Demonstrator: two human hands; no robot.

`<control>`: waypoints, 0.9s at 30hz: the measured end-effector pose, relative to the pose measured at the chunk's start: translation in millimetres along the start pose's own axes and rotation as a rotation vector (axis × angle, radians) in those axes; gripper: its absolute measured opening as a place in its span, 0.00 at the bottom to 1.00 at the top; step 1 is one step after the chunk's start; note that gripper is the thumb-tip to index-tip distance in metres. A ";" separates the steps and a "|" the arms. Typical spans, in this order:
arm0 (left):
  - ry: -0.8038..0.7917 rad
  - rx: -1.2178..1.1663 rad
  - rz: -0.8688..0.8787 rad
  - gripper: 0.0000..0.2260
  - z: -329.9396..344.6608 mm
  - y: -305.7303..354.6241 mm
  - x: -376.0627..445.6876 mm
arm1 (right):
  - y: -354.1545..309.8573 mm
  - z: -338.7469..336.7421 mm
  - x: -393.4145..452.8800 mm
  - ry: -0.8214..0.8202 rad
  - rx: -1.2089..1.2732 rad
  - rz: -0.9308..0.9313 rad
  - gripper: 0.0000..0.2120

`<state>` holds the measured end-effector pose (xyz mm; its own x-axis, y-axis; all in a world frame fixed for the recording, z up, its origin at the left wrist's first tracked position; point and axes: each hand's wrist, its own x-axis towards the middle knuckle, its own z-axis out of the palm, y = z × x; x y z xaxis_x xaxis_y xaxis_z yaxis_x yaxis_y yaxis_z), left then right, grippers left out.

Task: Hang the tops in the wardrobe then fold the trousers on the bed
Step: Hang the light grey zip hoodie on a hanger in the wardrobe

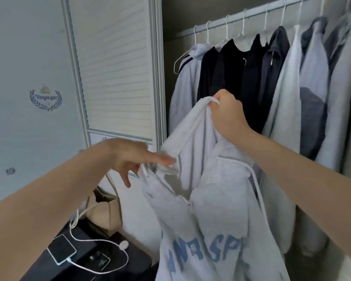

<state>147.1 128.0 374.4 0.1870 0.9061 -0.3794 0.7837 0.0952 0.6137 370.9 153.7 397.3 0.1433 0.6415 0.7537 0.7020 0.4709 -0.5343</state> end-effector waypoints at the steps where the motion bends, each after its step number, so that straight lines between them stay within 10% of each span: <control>1: 0.022 0.118 -0.031 0.44 8.0 7.1 2.1 | -4.2 2.6 3.1 0.013 -0.004 -0.021 0.09; 7: 0.265 0.323 0.215 0.41 18.6 37.9 38.1 | -3.9 8.9 20.4 0.048 -0.014 -0.065 0.10; 12: 0.443 0.175 0.315 0.13 31.1 46.4 74.5 | 9.2 13.4 38.7 0.067 -0.056 -0.128 0.09; 21: 0.866 0.546 0.190 0.17 -68.3 71.4 91.6 | 35.1 17.2 106.4 0.163 -0.058 -0.148 0.08; 27: 0.654 -0.153 0.201 0.14 -123.1 98.9 84.0 | 27.9 16.9 154.6 0.257 -0.022 -0.228 0.09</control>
<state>167.5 264.3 488.4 -0.1128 0.9697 0.2167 0.6701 -0.0868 0.7372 400.8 276.2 492.4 0.1503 0.3468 0.9258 0.7507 0.5694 -0.3351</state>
